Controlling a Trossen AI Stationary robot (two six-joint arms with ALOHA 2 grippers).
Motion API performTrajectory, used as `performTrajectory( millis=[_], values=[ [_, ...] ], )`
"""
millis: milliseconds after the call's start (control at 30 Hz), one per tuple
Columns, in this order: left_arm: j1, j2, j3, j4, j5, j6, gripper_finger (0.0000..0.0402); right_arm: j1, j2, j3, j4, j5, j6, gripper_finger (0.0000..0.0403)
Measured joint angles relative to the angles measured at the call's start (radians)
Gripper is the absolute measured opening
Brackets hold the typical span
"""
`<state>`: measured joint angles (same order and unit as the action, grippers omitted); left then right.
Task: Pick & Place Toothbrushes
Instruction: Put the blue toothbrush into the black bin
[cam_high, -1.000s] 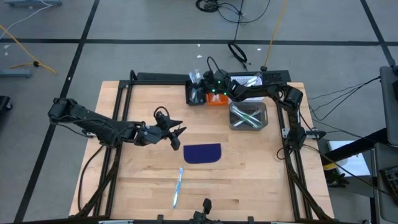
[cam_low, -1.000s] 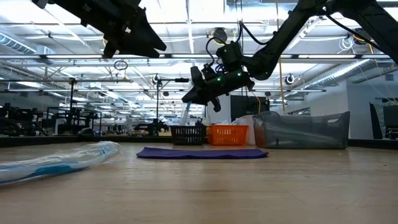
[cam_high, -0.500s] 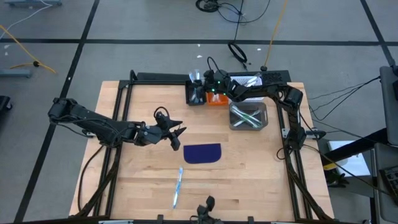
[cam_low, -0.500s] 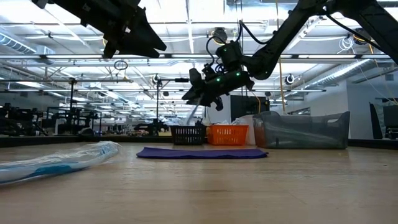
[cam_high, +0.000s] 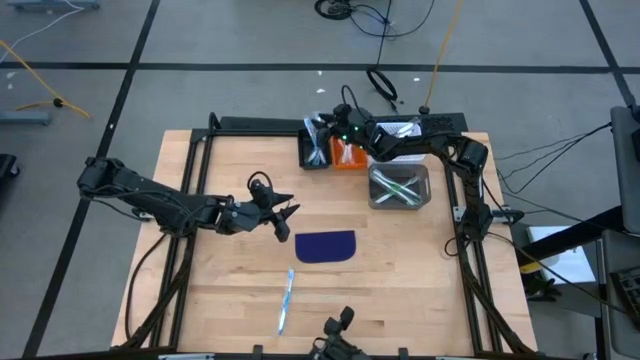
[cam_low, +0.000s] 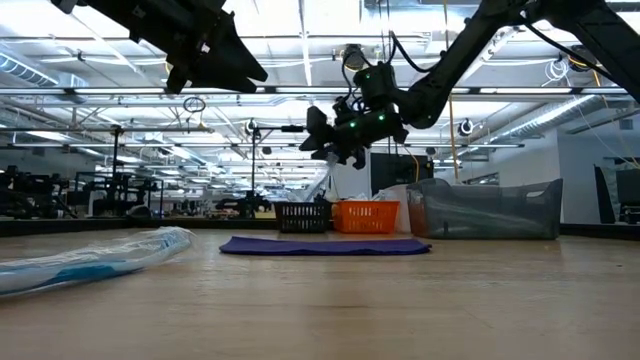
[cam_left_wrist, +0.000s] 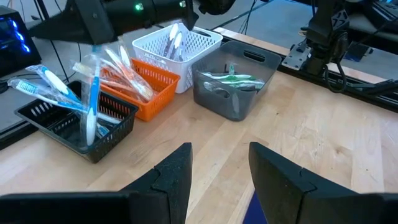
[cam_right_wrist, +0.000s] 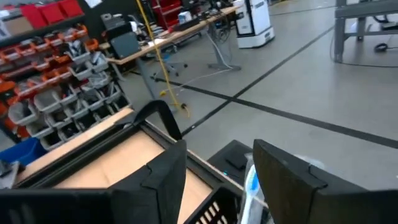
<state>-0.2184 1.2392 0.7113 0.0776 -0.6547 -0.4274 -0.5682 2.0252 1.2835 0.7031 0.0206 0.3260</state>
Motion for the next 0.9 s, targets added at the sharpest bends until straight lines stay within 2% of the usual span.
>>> performTrajectory(
  millis=[433, 700, 900],
  values=[
    [-0.001, 0.0, 0.0, 0.0, 0.002, 0.002, 0.0161, -0.019, -0.005, 0.0, -0.011, -0.108, 0.004, 0.018],
    [-0.008, 0.0, 0.0, -0.032, 0.114, -0.06, 0.0161, -0.007, -0.005, 0.0, -0.044, -0.319, 0.006, 0.018],
    [-0.012, 0.0, 0.001, -0.091, 0.212, -0.145, 0.0161, 0.032, -0.005, 0.0, -0.069, -0.607, 0.003, 0.018]
  ],
)
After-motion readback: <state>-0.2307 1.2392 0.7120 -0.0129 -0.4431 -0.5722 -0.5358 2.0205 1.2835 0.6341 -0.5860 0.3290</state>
